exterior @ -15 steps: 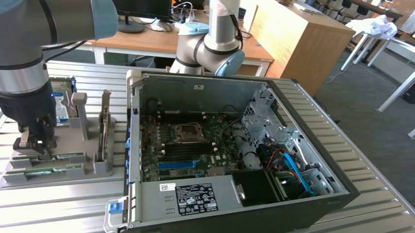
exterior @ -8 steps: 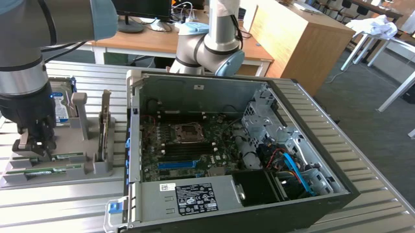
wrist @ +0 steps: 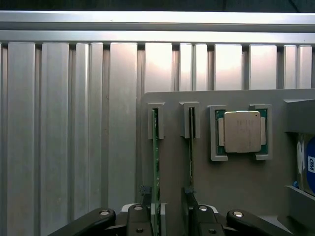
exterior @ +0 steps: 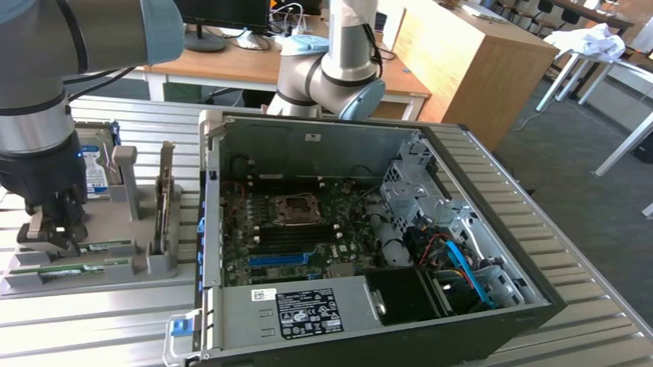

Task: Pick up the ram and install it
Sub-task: 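Pick up the ram and move it above insertion slot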

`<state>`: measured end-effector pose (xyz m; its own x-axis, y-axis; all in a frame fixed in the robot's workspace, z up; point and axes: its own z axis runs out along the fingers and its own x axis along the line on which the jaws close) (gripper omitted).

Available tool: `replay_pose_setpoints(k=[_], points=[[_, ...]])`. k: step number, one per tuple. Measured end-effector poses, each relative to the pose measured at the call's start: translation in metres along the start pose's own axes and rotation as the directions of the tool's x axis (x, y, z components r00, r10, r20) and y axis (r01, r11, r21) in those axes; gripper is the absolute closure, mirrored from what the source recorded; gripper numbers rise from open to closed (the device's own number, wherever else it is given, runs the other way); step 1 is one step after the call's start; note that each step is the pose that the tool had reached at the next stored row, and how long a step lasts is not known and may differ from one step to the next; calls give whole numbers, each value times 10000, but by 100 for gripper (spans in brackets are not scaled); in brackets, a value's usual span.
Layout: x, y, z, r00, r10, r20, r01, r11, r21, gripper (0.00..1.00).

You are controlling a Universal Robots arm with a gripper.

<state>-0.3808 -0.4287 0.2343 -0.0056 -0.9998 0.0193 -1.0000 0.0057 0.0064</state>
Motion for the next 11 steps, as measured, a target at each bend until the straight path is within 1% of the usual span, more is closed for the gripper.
replay_pose_setpoints(k=[5,11], points=[[2,0,8,10000,-2,2,2,10000,2,63],[0,-1,77,10000,-2,1,2,10000,4,63]])
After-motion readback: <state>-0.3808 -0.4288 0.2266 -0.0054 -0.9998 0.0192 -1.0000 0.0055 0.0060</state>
